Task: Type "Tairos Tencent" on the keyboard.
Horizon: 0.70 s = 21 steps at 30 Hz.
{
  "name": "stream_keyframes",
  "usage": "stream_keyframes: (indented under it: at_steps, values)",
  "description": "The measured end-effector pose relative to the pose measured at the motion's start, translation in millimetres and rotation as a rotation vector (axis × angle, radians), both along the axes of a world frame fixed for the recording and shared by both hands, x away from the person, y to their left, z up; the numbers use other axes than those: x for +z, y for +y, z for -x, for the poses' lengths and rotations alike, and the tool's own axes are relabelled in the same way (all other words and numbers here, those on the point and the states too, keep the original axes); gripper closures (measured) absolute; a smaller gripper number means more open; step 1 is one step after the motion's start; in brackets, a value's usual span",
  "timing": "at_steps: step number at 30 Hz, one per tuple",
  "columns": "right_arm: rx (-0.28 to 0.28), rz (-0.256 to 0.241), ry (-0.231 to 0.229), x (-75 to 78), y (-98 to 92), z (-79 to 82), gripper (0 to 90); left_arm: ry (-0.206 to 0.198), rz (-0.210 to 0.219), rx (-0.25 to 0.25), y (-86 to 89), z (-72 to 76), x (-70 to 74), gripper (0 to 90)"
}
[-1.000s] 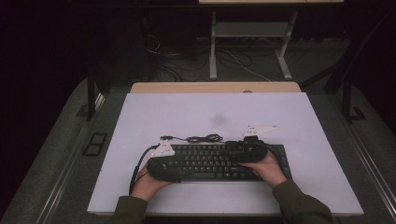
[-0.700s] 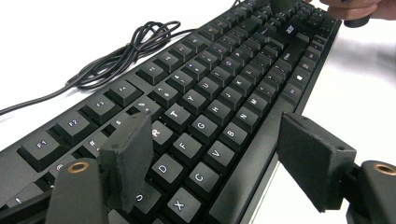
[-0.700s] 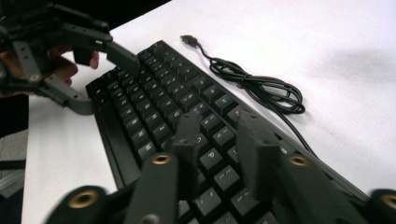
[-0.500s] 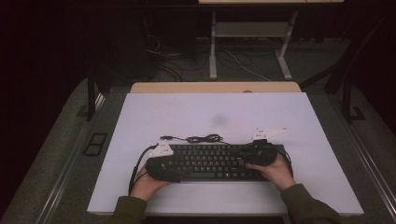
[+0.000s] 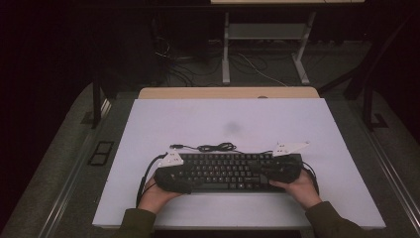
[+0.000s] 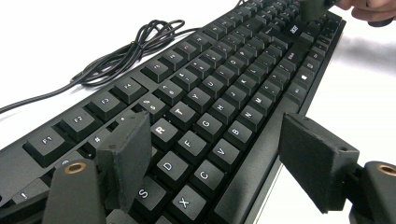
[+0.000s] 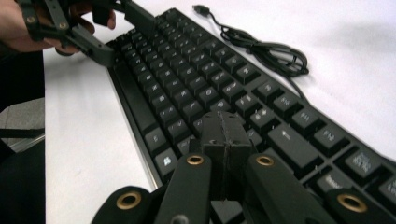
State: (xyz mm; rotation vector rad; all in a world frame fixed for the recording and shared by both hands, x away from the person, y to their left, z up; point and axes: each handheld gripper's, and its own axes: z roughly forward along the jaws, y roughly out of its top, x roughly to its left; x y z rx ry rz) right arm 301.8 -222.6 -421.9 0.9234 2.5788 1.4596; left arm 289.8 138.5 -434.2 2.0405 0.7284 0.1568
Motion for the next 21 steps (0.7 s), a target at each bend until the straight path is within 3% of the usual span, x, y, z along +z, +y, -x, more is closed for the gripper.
stream_keyframes:
  at_steps: [10,21]
  values:
    - [0.0,0.031,0.01,-5.6,-10.2,6.6,89.3,0.001,-0.006,-0.004,-0.5,-0.1,-0.1,24.6]
    - [0.023,0.089,0.017,-13.5,1.6,7.0,89.3,-0.002,-0.006,-0.004,-1.0,-0.1,0.0,24.6]
